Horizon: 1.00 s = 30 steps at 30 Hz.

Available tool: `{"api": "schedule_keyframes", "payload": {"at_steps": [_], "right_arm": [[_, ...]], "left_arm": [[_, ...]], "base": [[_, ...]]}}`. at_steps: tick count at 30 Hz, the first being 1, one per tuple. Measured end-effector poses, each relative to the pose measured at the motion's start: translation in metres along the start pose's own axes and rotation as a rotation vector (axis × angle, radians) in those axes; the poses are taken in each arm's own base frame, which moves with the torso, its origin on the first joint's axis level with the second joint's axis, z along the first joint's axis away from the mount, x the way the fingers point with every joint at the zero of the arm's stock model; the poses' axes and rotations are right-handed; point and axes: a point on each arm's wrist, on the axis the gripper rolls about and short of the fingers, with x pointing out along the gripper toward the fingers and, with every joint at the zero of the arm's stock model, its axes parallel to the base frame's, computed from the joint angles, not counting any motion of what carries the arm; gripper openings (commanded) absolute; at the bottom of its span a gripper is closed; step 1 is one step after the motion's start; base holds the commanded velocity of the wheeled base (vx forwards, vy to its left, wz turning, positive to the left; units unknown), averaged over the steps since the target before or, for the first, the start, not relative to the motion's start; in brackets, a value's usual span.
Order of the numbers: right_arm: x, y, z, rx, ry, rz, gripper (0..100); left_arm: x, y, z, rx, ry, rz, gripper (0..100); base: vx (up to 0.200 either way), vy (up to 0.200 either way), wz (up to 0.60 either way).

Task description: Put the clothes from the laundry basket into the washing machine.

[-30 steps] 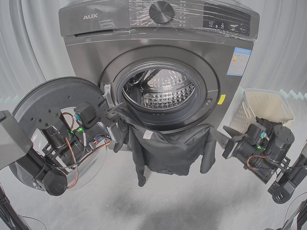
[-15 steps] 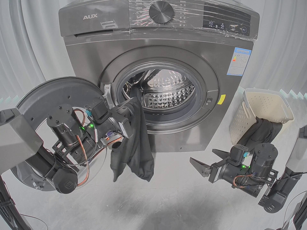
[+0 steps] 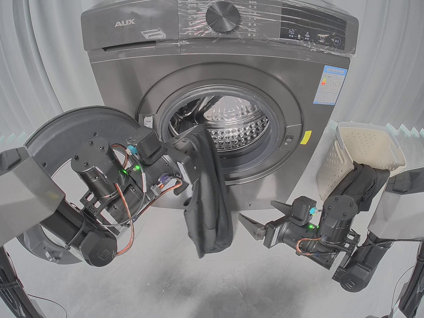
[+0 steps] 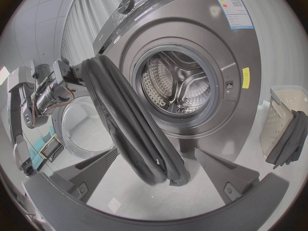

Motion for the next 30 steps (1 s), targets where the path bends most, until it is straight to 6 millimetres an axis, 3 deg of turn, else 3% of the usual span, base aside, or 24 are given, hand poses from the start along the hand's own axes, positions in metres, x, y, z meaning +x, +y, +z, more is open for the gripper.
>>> {"api": "schedule_keyframes", "payload": {"at_steps": [17,30], "right_arm": [[0.045,0.007,-0.009,-0.056,-0.051,0.021,100],[0.064,0.013,-0.026,-0.082,-0.036,0.048,100]], "left_arm": [[0.006,-0.010,-0.006,-0.004,0.008,-0.018,0],[0.012,-0.009,-0.006,0.000,0.011,0.005,0]], "base": [[0.000,0.000,0.00],[0.000,0.000,0.00]]}}
